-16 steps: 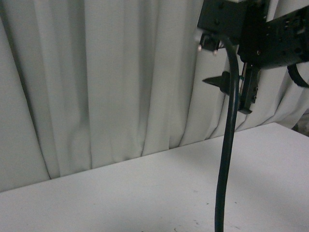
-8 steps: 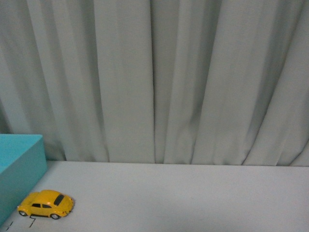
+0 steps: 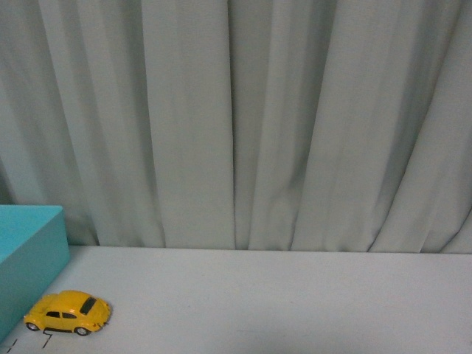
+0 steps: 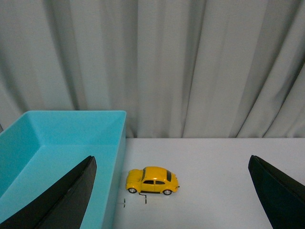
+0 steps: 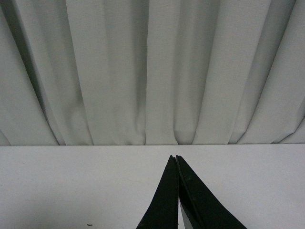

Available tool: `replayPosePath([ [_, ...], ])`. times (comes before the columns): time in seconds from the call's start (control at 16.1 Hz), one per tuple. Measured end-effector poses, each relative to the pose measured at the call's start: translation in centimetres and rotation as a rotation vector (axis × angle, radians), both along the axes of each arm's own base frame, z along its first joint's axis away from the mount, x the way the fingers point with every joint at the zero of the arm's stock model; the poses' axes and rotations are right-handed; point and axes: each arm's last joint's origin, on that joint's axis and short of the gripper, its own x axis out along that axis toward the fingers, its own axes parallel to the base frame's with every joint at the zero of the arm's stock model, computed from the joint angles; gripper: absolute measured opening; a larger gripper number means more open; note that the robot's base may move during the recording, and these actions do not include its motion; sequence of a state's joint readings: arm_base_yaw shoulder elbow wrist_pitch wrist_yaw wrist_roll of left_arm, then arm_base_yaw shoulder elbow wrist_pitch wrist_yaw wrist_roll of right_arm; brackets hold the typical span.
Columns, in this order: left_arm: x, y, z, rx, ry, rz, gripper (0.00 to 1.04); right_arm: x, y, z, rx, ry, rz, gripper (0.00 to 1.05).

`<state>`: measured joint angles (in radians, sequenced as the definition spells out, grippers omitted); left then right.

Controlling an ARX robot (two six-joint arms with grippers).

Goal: Wind up and store yellow beetle toy

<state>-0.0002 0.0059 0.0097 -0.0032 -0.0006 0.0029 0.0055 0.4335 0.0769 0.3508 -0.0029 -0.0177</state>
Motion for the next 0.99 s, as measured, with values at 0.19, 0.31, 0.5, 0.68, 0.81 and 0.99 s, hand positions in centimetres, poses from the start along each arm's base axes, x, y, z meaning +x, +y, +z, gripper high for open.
replayPosePath([
  [0.19, 0.0, 0.0, 0.0, 0.0, 0.0, 0.0, 0.98, -0.7, 0.0, -0.5, 0.0, -0.005, 0.0, 0.02],
  [0.31, 0.0, 0.0, 0.0, 0.0, 0.0, 0.0, 0.98, -1.0, 0.0, -0.8, 0.001, -0.005, 0.0, 0.02],
  [0.5, 0.0, 0.0, 0.0, 0.0, 0.0, 0.0, 0.98, -1.4, 0.0, -1.5, 0.003, -0.015, 0.0, 0.02],
  [0.68, 0.0, 0.0, 0.0, 0.0, 0.0, 0.0, 0.98, -1.8, 0.0, -1.5, 0.003, -0.017, 0.0, 0.02],
  [0.81, 0.0, 0.0, 0.0, 0.0, 0.0, 0.0, 0.98, -2.0, 0.0, -1.5, 0.003, -0.013, -0.001, 0.02],
  [0.99, 0.0, 0.0, 0.0, 0.0, 0.0, -0.001, 0.98, -3.0, 0.0, -1.7, 0.003, -0.014, -0.003, 0.02],
])
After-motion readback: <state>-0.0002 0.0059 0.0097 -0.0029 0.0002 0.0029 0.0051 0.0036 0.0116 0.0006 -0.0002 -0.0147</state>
